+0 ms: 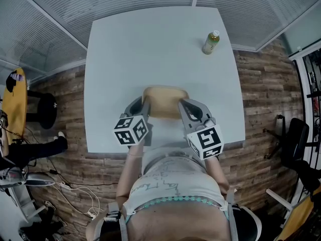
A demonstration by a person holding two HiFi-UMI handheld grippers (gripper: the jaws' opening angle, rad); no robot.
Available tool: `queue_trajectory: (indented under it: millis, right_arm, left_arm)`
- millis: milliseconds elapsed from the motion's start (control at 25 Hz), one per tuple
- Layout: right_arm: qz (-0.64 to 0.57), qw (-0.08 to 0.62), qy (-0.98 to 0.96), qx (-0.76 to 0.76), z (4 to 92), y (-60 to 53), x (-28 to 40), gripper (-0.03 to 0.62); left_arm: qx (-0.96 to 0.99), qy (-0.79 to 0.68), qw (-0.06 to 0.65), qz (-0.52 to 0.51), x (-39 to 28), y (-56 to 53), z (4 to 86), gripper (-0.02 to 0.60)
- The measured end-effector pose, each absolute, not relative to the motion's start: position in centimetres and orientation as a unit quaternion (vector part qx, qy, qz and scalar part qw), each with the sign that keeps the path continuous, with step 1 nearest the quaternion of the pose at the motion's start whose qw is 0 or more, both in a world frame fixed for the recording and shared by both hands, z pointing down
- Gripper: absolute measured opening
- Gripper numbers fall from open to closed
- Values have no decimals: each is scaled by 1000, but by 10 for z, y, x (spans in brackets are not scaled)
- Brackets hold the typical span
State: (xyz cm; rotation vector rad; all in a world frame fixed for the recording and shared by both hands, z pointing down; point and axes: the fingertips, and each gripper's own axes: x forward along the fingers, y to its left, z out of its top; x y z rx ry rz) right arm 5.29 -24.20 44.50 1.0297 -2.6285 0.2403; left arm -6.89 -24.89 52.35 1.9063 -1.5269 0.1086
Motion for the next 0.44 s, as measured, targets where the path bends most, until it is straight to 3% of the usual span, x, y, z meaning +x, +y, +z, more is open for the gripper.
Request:
queue_trajectory:
  millis: [440]
  right_arm:
    - [87,155,-918,354,447,-241,53,-1]
  left_arm:
    - [734,-583,347,42,-66,-248,527,35]
